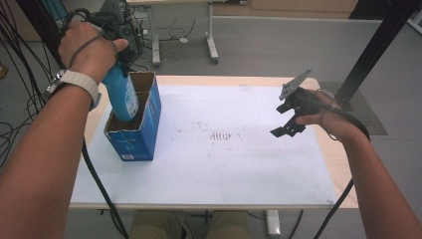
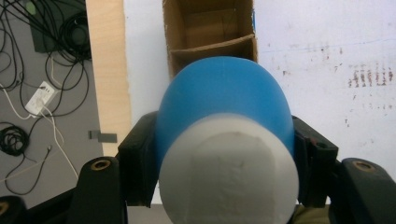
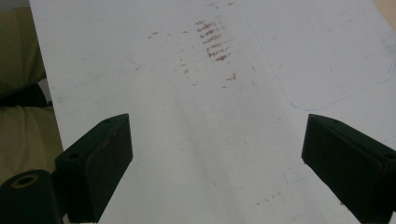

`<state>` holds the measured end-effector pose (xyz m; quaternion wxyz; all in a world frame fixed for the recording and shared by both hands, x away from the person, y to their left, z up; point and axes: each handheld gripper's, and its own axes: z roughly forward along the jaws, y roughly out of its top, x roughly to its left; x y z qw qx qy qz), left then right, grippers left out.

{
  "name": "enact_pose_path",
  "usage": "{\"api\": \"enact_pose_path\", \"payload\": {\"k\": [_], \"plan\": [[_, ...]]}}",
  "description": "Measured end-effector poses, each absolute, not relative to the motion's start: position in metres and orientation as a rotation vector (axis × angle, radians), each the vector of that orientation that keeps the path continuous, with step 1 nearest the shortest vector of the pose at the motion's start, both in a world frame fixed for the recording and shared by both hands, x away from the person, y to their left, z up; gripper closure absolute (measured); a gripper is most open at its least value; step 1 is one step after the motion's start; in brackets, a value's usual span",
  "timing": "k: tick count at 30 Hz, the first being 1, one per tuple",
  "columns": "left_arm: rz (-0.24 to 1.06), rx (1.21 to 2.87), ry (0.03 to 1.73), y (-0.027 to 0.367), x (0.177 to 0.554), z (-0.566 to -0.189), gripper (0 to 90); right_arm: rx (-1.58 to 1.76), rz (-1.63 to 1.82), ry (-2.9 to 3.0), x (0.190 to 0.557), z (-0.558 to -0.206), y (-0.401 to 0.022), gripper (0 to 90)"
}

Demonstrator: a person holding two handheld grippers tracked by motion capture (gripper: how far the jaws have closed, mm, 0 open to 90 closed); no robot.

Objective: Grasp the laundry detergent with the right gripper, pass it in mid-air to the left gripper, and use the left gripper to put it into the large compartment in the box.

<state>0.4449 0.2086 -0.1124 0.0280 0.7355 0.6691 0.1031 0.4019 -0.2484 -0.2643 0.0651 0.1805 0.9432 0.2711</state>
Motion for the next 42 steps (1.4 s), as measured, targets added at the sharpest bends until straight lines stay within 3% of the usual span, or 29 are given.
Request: {"api": "enact_pose_path", "payload": {"k": [42], "plan": [[0.319,2.313,2.027,0.215,0.455,-0.205,37.5,0.601,0.801,2.871,0.400,-0.284,-0.256,8.8]]}}
